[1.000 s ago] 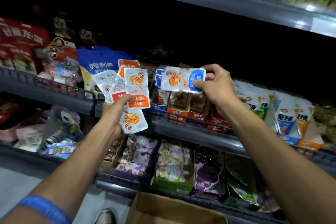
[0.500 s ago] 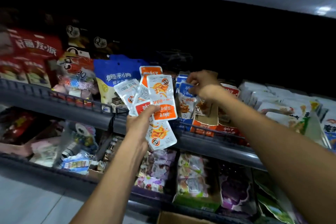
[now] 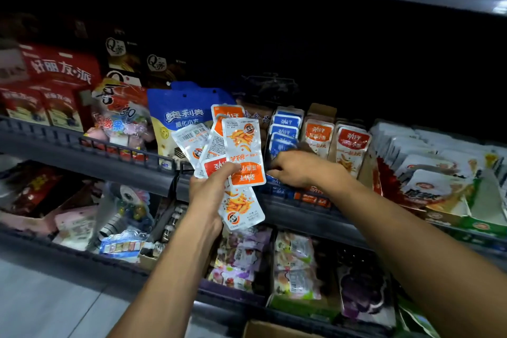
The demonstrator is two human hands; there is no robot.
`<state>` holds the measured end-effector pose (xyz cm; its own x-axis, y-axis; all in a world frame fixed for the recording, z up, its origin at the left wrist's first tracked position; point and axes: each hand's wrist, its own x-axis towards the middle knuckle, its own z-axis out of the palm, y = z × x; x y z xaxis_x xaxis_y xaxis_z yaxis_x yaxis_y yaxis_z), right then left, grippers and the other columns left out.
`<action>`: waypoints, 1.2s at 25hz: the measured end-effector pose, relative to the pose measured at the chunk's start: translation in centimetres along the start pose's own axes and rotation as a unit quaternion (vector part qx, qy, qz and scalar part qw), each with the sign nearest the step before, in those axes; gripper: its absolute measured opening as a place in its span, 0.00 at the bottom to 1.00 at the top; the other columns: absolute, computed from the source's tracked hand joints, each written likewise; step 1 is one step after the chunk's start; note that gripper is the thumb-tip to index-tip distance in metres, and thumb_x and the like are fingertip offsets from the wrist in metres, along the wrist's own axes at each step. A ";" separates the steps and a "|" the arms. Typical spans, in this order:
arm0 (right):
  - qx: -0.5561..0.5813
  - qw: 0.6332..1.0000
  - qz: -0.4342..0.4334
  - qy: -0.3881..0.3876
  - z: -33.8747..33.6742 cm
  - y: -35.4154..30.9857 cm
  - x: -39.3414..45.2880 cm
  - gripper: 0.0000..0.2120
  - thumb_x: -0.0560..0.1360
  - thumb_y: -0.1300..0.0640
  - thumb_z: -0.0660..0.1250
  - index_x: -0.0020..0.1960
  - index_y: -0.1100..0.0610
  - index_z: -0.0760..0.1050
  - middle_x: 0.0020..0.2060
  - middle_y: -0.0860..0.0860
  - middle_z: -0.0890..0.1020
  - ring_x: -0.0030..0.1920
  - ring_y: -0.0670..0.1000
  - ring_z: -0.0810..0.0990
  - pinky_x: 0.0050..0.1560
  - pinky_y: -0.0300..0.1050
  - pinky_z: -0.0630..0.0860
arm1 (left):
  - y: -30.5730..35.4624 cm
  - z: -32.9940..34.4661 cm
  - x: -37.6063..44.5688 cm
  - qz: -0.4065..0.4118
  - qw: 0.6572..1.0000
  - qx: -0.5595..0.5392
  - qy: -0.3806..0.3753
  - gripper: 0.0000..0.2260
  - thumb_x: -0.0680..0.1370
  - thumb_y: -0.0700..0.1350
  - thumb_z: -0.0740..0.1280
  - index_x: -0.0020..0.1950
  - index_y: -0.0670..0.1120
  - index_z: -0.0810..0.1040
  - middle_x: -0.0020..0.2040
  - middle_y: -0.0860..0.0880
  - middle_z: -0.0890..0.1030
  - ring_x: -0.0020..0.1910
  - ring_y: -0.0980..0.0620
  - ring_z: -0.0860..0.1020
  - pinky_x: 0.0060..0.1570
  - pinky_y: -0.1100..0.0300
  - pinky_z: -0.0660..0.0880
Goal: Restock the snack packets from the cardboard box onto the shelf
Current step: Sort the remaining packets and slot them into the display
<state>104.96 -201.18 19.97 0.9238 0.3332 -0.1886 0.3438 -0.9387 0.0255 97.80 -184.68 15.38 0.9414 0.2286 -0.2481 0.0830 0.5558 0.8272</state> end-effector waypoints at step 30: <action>0.673 0.702 0.113 0.203 0.1 1.8 -7.5 0.08 0.75 0.62 0.69 0.54 0.56 0.76 0.47 0.52 0.85 0.45 0.50 0.85 0.45 0.45 0.82 | -2.6 5.4 -2.4 -0.001 0.996 -0.018 -0.091 0.12 0.72 0.39 0.75 0.55 0.44 0.81 0.47 0.42 0.86 0.40 0.45 0.85 0.41 0.50 0.83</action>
<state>98.60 -205.35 21.36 0.9950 -0.0965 -0.0260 -0.0370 -0.1132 -0.9929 97.09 -190.98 16.50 0.9852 0.0816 -0.1510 0.0754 0.5846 0.8078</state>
